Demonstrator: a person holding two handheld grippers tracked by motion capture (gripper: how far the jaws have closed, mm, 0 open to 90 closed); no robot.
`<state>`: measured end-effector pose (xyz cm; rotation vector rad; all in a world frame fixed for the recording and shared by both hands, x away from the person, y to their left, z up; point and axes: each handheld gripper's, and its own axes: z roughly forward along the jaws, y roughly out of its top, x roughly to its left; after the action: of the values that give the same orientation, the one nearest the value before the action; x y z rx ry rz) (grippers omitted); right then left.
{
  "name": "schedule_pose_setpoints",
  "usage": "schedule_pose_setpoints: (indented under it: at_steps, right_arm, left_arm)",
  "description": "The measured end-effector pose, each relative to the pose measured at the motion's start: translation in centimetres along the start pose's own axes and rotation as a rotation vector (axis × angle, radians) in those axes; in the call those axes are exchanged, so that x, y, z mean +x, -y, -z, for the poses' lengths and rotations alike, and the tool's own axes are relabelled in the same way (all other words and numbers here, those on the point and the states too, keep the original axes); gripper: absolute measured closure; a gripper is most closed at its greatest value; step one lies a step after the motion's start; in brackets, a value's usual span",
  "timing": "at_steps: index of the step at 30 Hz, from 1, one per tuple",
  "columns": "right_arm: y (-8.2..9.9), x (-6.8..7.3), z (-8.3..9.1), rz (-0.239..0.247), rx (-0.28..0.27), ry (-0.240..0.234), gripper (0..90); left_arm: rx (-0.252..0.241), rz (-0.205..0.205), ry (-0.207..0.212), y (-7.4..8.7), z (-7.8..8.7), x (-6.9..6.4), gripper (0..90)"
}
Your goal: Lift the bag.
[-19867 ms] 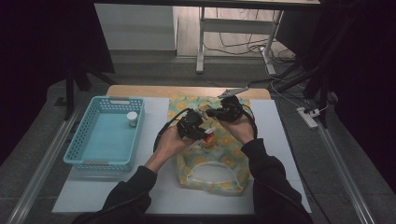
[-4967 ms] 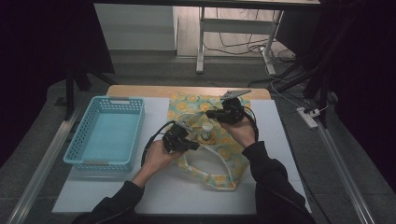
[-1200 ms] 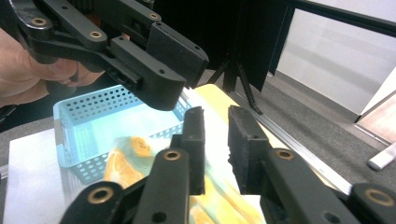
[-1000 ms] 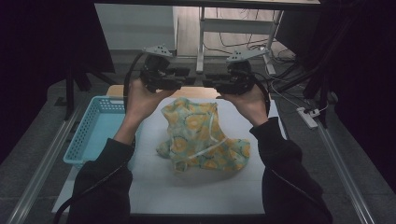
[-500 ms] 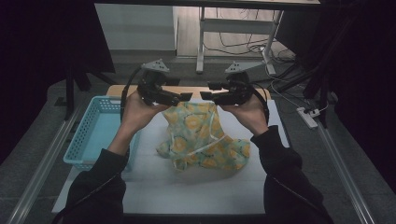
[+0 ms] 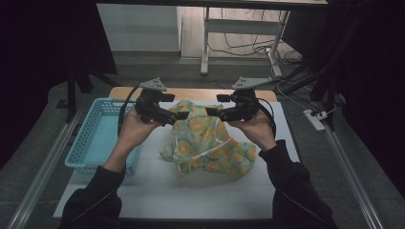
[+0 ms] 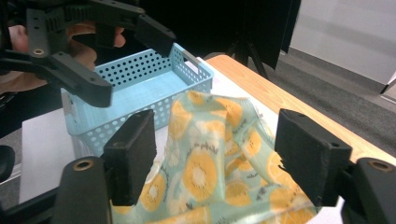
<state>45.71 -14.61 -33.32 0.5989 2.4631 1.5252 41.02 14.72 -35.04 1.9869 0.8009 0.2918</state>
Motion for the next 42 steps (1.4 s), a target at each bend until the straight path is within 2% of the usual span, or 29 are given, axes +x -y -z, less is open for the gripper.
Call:
schedule_pose_setpoints:
  at_steps: [6,17,21,28,42]
  right_arm:
    - [1.9,-0.4,0.1,-0.027,0.018,0.015,24.4]
    - [5.0,-0.3,0.9,-0.07,0.017,0.022,16.6]
    - [6.0,0.0,1.3,-0.072,0.023,0.03,13.5]
    - [8.0,0.5,1.6,-0.076,0.052,0.047,6.9]
    - [12.3,1.3,3.7,-0.094,0.076,0.077,4.2]
  left_arm:
    - [0.008,0.031,0.006,2.1,0.1,0.1,7.5]
    - [0.024,0.049,0.012,6.0,0.4,-0.3,2.3]
    - [0.034,0.058,0.015,7.4,0.6,-0.5,1.8]
    - [0.055,0.066,0.007,9.4,1.1,-1.1,0.2]
    - [0.088,0.081,-0.029,14.2,3.2,-2.9,0.0]
